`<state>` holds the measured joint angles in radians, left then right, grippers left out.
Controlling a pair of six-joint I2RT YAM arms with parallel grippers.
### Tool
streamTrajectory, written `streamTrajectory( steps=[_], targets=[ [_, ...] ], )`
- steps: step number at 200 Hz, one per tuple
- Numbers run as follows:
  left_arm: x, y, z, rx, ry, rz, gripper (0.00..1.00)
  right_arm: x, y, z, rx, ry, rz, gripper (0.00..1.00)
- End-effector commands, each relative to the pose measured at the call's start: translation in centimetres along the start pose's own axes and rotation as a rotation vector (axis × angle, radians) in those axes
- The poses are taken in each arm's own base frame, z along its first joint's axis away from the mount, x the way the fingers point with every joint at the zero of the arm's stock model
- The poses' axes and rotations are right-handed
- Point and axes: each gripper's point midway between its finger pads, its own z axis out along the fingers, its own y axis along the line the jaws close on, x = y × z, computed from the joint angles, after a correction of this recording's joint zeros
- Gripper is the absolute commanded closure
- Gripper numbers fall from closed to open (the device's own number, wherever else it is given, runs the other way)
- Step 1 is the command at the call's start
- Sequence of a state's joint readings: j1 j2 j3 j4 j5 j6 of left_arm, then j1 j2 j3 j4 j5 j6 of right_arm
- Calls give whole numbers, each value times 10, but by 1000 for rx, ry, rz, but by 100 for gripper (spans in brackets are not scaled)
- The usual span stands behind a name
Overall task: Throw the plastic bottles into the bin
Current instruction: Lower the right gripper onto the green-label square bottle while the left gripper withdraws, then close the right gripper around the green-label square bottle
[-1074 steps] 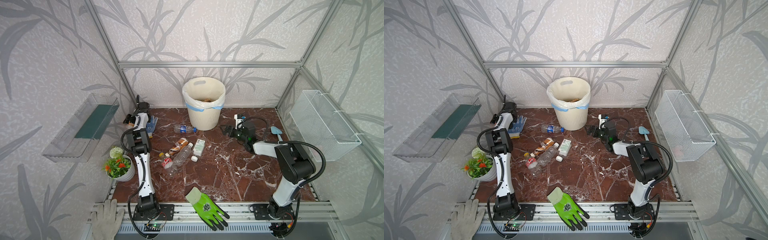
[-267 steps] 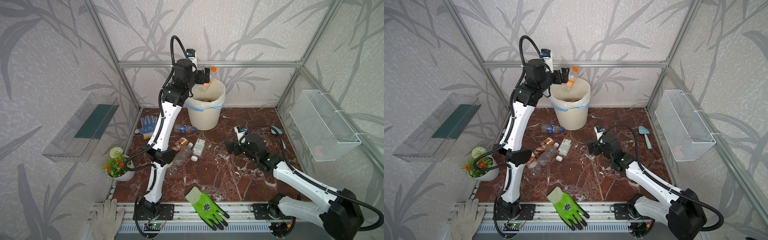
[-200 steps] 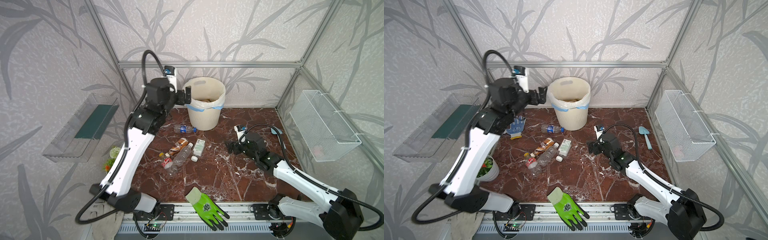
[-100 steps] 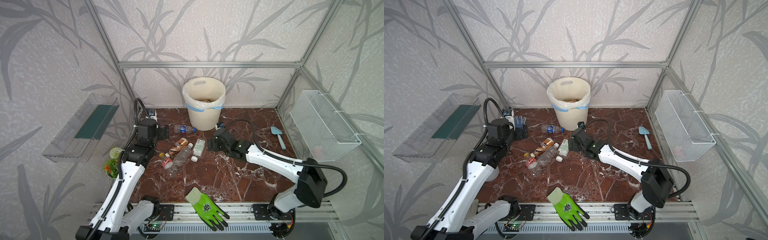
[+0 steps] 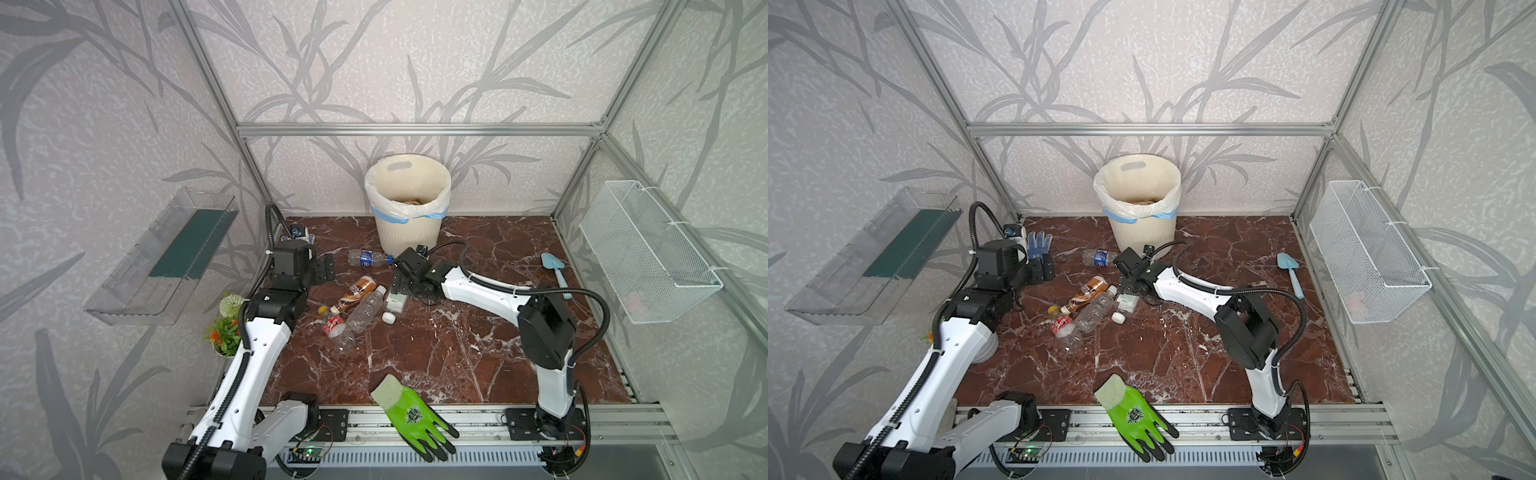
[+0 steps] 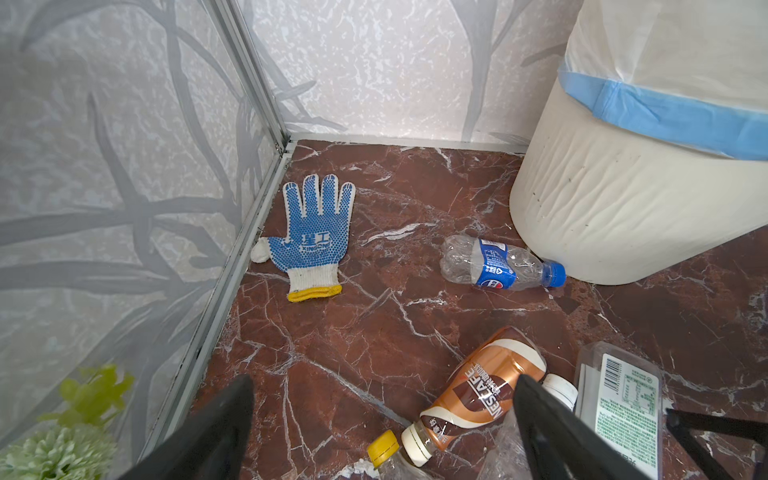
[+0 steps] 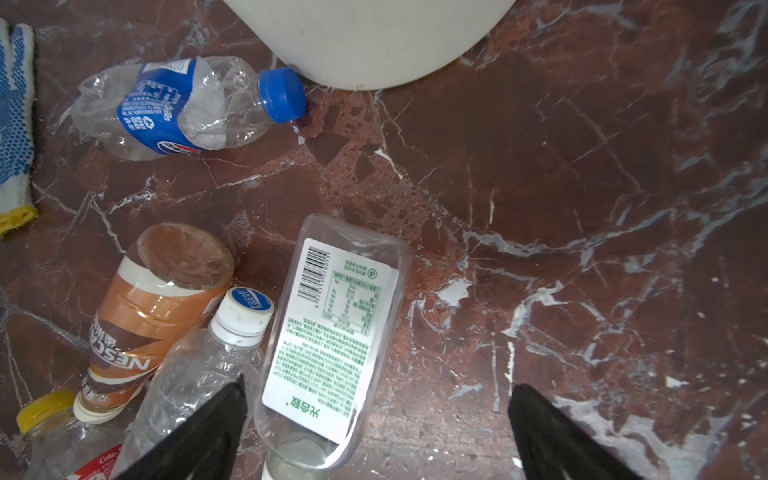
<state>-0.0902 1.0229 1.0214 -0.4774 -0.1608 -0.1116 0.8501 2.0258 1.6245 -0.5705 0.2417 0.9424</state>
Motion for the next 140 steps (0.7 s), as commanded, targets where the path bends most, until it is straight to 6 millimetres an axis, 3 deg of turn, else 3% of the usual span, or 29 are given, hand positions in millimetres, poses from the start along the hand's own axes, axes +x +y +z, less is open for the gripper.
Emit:
streamTrajectory(
  steps=[1,30,51,81,140],
  targets=[
    [-9,2,-4,7,-35,-33,4,15,-2,11,52,91,44,1],
    [-9,5,-2,-3,-31,-38,4,26,7,31,49,158,68,1],
    [-8,8,-1,-8,-25,-40,4,23,10,39,50,149,78,1],
    [-9,12,-2,-21,-30,-42,5,21,8,51,69,136,70,0],
    [-8,14,0,-26,-23,-42,5,21,-1,71,98,121,60,9]
  ],
)
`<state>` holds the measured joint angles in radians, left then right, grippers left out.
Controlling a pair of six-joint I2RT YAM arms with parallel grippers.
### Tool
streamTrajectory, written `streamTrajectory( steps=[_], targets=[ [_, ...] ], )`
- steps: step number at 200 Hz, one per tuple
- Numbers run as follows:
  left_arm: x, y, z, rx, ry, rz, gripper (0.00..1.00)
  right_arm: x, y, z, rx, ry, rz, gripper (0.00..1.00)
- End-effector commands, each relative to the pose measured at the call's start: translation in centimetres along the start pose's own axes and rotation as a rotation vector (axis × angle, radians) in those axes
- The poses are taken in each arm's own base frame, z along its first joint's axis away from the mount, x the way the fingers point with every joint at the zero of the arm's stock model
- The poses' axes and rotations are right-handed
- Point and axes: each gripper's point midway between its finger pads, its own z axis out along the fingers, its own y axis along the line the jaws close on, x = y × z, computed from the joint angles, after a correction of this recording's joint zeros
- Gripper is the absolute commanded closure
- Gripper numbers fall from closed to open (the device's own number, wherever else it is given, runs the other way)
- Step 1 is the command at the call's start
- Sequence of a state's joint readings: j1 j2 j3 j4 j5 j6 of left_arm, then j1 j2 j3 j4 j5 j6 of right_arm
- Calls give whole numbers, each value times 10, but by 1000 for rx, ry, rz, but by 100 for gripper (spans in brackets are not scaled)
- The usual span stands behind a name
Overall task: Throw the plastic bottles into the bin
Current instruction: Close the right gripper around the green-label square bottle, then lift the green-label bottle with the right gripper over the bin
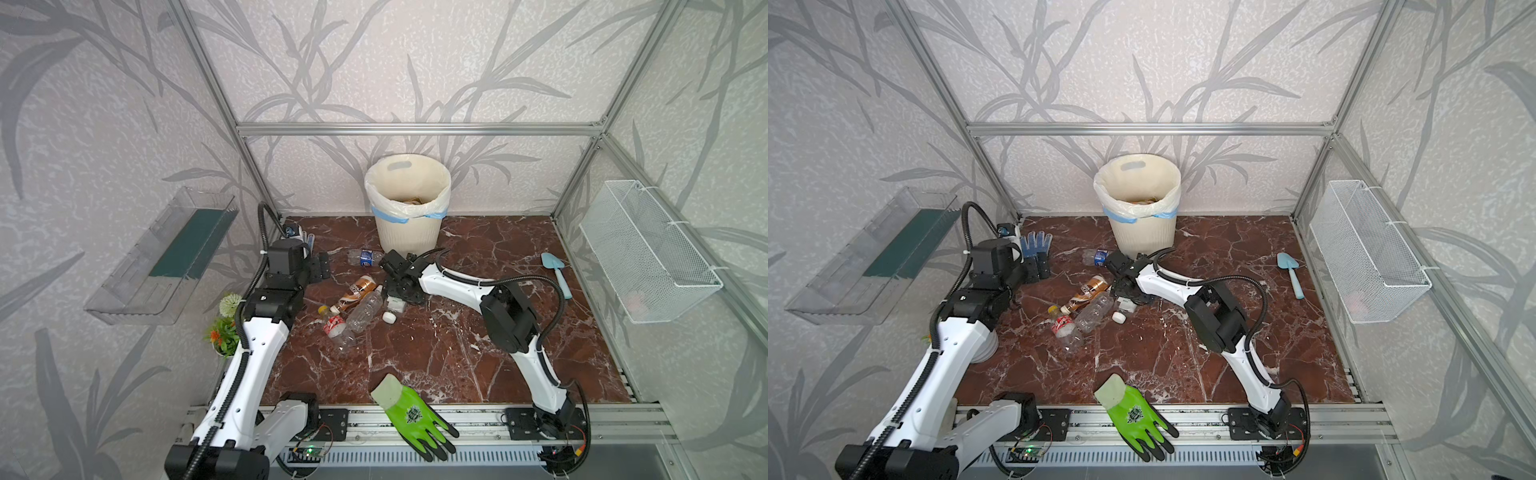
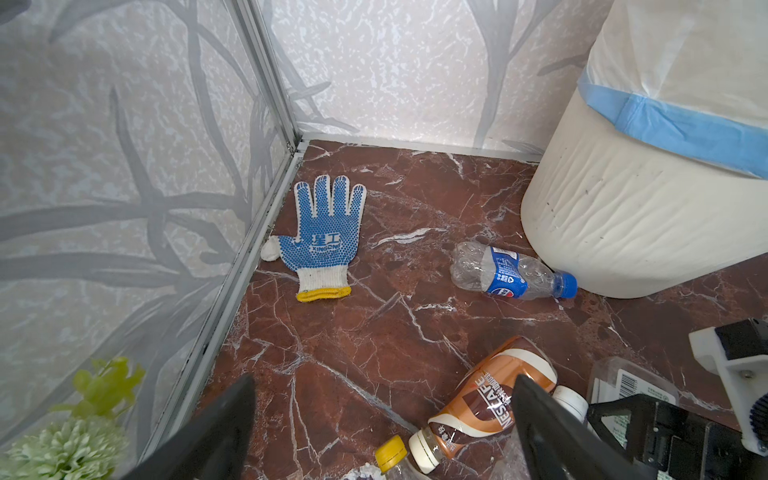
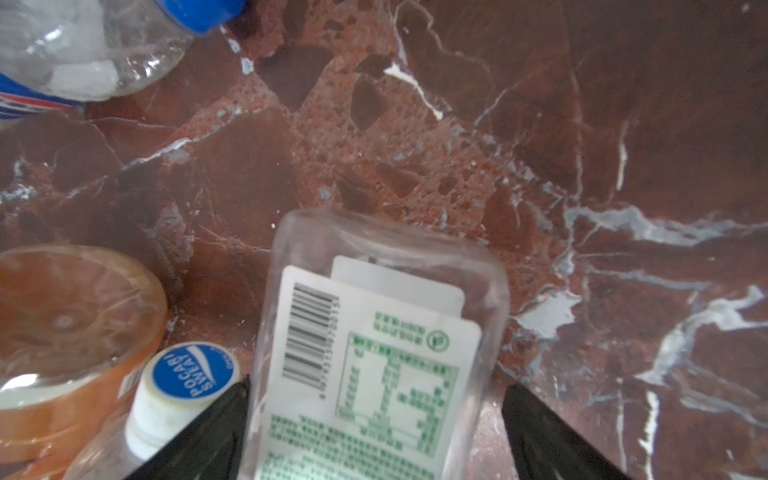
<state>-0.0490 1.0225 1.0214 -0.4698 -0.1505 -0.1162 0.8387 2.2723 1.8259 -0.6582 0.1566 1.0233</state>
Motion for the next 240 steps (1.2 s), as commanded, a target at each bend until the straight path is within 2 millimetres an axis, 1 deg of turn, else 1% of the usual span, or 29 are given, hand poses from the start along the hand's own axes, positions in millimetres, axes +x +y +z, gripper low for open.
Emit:
streamTrajectory(
  steps=[1,40,73,101,108,128,137,149,162,177,188,208,222,225,234,236,237,240],
  targets=[
    [-6,2,-1,-1,-17,-15,5,-7,-6,7,32,-22,-2,9],
    [-4,1,1,7,-8,-18,5,-15,-20,2,65,-73,-35,18],
    [-4,0,2,8,-4,-22,6,-21,-24,-5,55,-96,-56,25],
    [-2,1,3,8,1,-22,6,-23,-24,-10,24,-95,-50,30],
    [-3,0,4,9,1,-22,6,-24,-22,-11,6,-94,-55,32],
    [-2,0,5,10,6,-21,6,-23,-18,-12,-58,-78,-86,37],
    [-2,0,5,9,6,-21,6,-24,-14,-13,-100,-76,-121,41],
    [-2,1,4,4,4,-21,6,-25,-16,-16,-112,-75,-147,43],
    [-2,2,5,2,5,-22,6,-30,-17,-24,-130,-88,-196,43],
    [-2,1,6,9,7,-24,6,-36,-20,-39,-141,-121,-237,43],
    [-1,-1,7,17,12,-26,7,-42,-20,-52,-167,-155,-268,43],
    [1,-6,7,47,26,-21,7,-55,-21,-82,-226,-243,-318,43],
    [3,-20,7,126,39,3,7,-64,-26,-102,-268,-320,-322,43],
    [4,-25,7,150,42,9,7,-67,-24,-109,-291,-341,-323,43],
    [8,-37,9,223,41,39,7,-70,-28,-121,-340,-382,-328,43],
    [9,-40,9,236,42,42,7,-71,-28,-121,-346,-390,-327,43],
    [9,-41,10,239,43,43,7,-72,-29,-127,-355,-403,-325,43],
    [10,-45,10,261,46,45,8,-74,-30,-136,-372,-425,-322,43]
  ],
)
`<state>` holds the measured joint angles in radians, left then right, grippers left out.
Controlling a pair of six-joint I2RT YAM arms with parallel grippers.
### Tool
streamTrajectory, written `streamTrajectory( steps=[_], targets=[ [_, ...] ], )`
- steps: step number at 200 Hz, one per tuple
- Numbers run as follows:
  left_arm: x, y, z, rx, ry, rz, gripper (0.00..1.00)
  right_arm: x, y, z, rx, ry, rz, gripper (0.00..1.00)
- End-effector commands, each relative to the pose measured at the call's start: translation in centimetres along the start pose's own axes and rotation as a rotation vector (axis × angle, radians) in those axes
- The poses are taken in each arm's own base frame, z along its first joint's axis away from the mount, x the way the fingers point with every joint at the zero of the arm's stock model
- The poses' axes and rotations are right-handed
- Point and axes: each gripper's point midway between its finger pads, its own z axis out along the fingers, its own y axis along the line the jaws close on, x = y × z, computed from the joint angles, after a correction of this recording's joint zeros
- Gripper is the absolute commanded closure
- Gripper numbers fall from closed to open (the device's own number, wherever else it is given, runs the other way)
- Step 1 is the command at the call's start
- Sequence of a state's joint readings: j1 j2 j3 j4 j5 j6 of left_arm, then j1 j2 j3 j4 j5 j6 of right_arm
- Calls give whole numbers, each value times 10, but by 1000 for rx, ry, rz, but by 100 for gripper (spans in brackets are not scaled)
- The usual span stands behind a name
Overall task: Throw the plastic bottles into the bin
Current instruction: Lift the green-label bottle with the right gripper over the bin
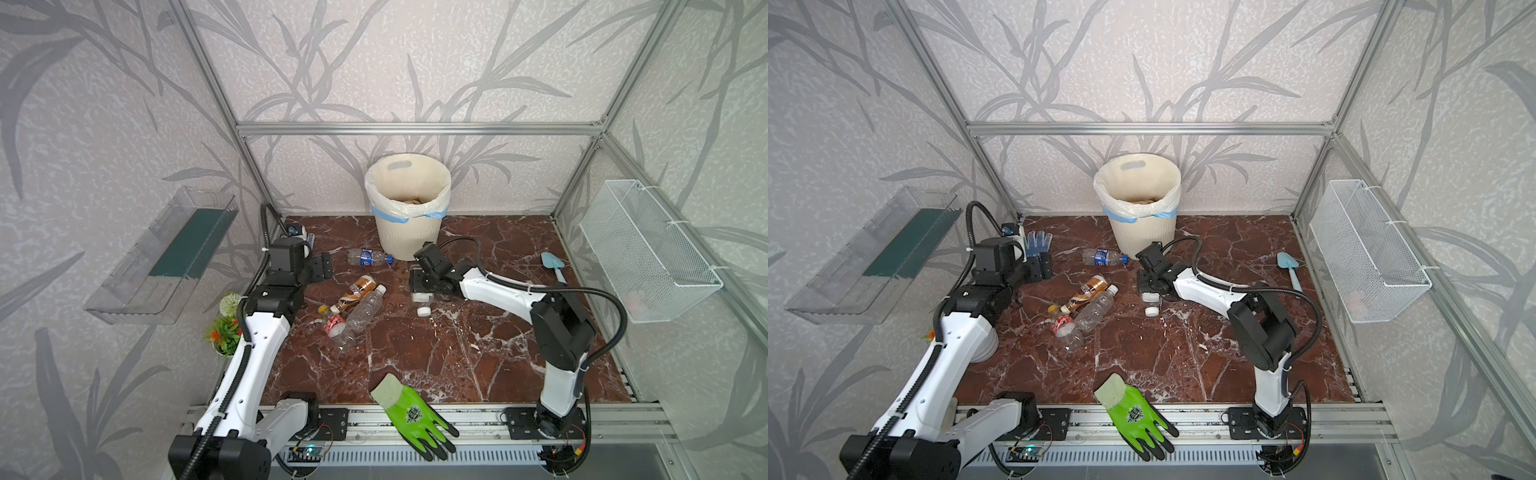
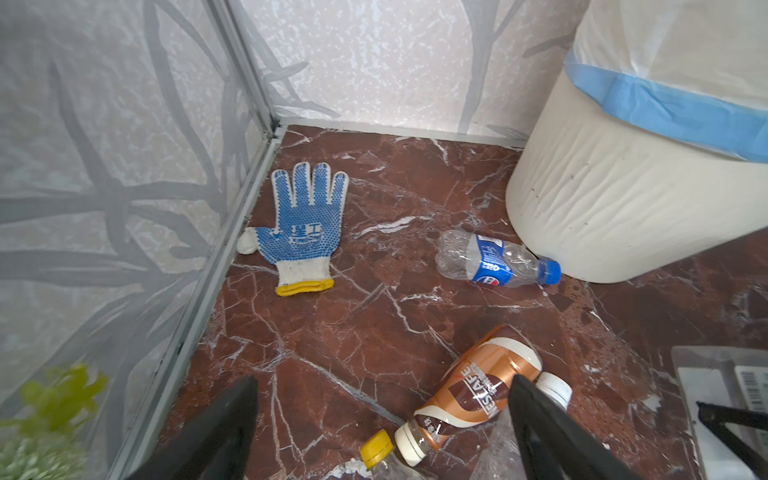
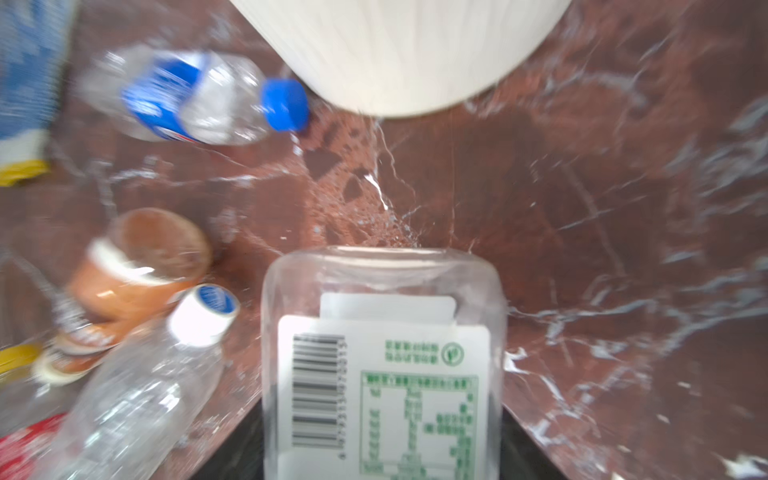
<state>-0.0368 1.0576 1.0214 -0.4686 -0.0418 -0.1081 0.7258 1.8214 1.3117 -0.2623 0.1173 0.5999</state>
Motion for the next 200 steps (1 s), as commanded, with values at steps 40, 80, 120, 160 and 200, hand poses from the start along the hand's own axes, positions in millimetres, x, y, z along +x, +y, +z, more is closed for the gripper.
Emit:
streamTrajectory(
  steps=[40,80,120,160,200],
  targets=[
    [6,-54,3,305,14,60,13,-67,-6,-124,-143,-463,-178,41],
    [13,-79,-1,405,14,114,13,-85,-23,-221,-93,-754,-320,40],
    [32,-111,-6,465,42,233,13,-92,-39,-316,-42,-1016,-400,40],
    [33,-131,-29,503,-1,280,13,-122,-21,-382,-20,-1187,-505,40],
    [45,-132,-47,509,-12,200,16,-232,43,-374,-209,-1102,-485,41]
  ],
)
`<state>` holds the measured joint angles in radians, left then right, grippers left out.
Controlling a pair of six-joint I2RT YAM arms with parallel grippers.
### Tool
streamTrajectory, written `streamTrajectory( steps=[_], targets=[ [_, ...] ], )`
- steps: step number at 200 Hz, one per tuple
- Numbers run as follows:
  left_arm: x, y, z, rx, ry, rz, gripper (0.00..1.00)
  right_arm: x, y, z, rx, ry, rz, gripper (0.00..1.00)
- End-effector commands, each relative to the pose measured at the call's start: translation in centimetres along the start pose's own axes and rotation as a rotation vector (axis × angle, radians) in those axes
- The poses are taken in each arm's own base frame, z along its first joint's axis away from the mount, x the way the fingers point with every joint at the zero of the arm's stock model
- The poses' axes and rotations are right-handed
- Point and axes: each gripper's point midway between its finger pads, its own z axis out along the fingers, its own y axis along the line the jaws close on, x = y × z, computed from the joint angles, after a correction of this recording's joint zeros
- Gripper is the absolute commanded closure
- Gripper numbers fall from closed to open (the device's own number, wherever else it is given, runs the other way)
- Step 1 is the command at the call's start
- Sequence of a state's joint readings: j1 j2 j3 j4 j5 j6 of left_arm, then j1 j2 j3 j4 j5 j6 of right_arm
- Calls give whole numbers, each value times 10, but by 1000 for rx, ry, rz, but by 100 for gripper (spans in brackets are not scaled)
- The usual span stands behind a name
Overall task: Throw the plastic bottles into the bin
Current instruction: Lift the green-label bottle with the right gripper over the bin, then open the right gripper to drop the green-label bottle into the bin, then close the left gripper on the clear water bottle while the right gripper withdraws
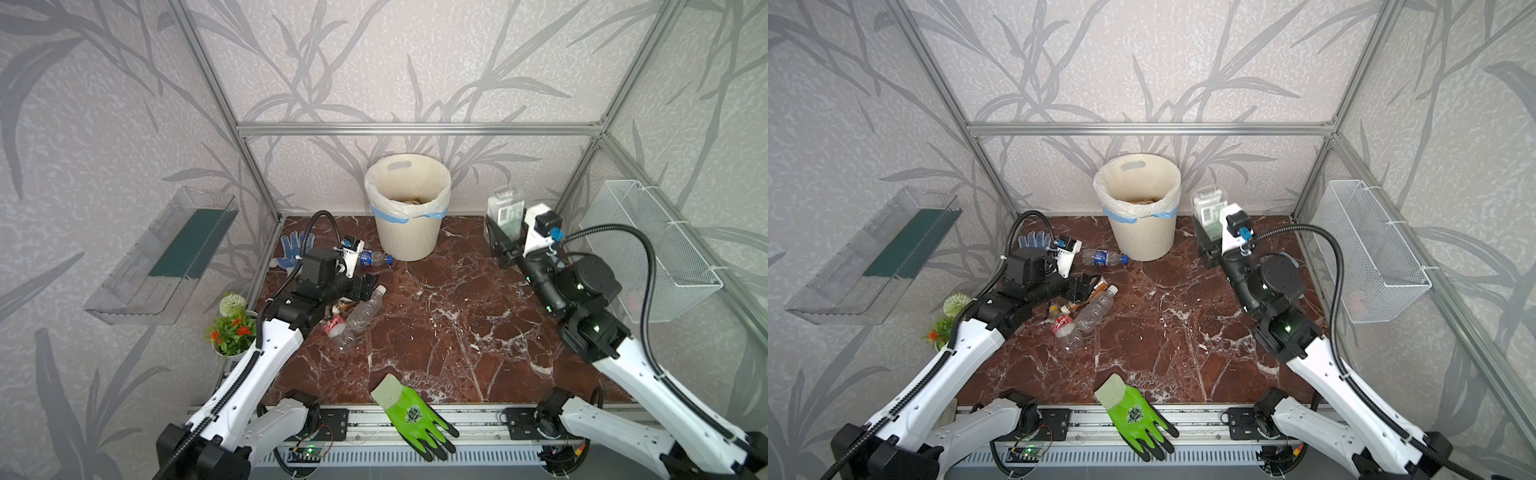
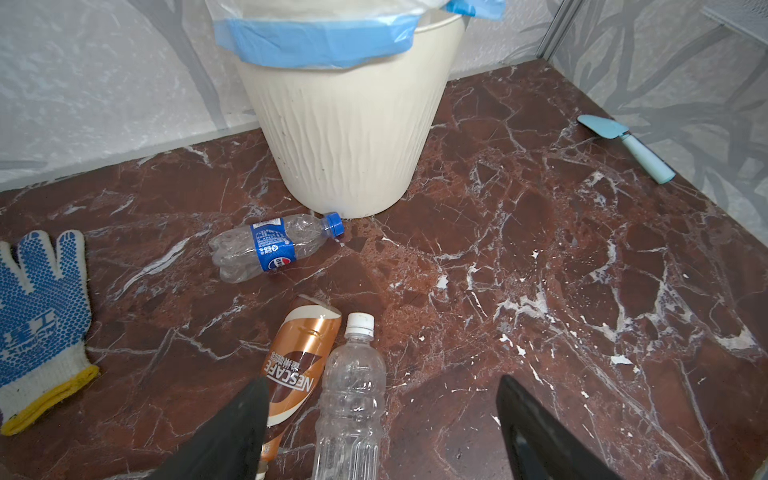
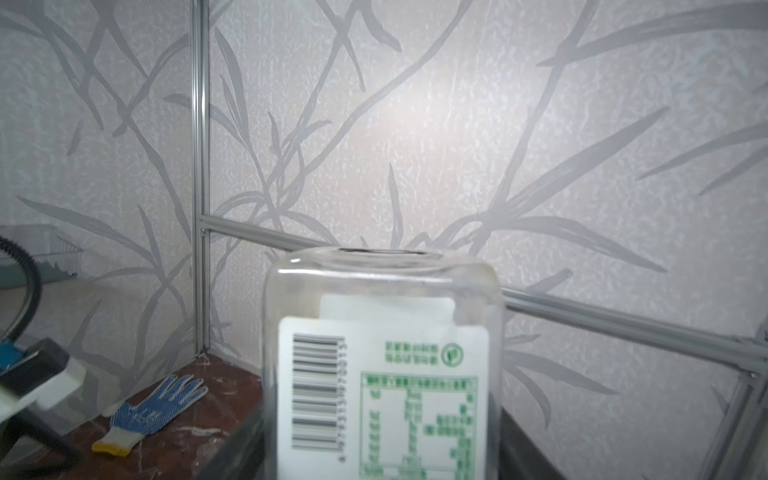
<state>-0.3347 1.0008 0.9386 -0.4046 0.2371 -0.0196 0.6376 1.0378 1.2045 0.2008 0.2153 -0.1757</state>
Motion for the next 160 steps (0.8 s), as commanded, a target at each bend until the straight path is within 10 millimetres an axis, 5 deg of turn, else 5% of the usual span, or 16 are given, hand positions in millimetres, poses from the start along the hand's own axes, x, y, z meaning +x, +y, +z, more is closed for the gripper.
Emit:
streamTrajectory(
  steps=[1,11,25,45,58,77,89,110,124,160],
  targets=[
    [9,-1,-10,-27,-23,-46,16,-24,12,68,-134,10,77,41],
    [14,0,-14,-37,-32,-73,16,-14,23,110,-227,106,137,39],
    [20,1,-19,-49,-35,-102,16,13,42,156,-312,263,145,23],
    [29,5,-27,-84,-25,-122,16,50,54,171,-352,419,142,3],
    [35,8,-30,-106,-19,-132,16,58,49,173,-322,431,135,1],
    [42,10,-29,-119,12,-141,15,47,39,166,-265,313,123,1],
    [48,11,-26,-126,44,-148,15,27,26,147,-231,235,117,1],
    [59,10,-17,-121,105,-172,15,23,9,119,-185,232,121,1],
    [70,10,-12,-126,151,-195,15,29,-2,99,-151,243,126,1],
    [105,26,-7,-251,273,-268,15,81,-34,47,-29,326,191,1]
  ],
)
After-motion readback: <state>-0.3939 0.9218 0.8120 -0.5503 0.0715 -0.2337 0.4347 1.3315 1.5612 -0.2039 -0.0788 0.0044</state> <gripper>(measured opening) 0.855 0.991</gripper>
